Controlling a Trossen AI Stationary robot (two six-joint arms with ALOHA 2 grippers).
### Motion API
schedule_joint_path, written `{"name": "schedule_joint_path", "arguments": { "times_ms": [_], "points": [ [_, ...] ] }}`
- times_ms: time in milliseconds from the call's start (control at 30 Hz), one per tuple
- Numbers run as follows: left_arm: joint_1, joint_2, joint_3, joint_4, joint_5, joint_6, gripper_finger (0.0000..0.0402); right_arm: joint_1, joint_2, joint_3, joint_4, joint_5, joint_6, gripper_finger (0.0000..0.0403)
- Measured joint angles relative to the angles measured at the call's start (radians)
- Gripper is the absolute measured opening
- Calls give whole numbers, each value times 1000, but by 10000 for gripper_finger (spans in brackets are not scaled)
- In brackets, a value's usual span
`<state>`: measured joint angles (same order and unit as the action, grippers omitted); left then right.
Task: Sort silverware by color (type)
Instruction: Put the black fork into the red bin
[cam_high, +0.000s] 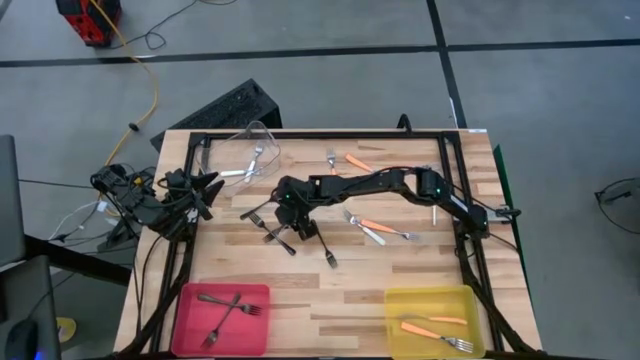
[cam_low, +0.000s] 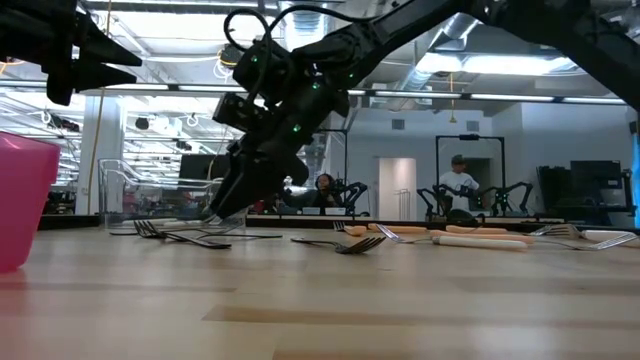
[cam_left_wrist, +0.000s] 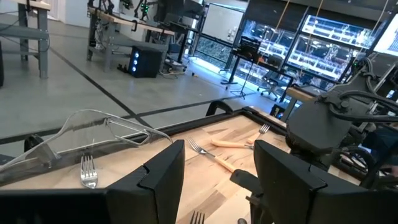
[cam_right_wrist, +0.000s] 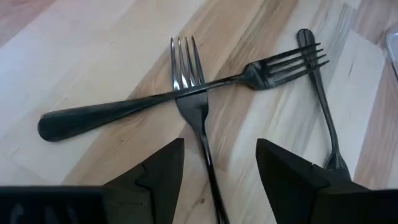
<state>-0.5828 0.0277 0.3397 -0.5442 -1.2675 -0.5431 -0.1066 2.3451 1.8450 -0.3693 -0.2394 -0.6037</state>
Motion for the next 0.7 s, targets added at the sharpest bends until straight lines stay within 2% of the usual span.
{"name": "schedule_joint_path", "arguments": {
  "times_ms": [233, 567, 700],
  "points": [
    [0, 0, 0, 0, -1, 0, 178, -7, 14, 1, 38, -54, 0, 220],
    [0, 0, 0, 0, -3, 0, 178, -13, 51, -1, 35, -64, 4, 218],
    [0, 0, 0, -1, -3, 0, 178, -22, 51, -1, 28, -70, 29, 199]
  ]
}}
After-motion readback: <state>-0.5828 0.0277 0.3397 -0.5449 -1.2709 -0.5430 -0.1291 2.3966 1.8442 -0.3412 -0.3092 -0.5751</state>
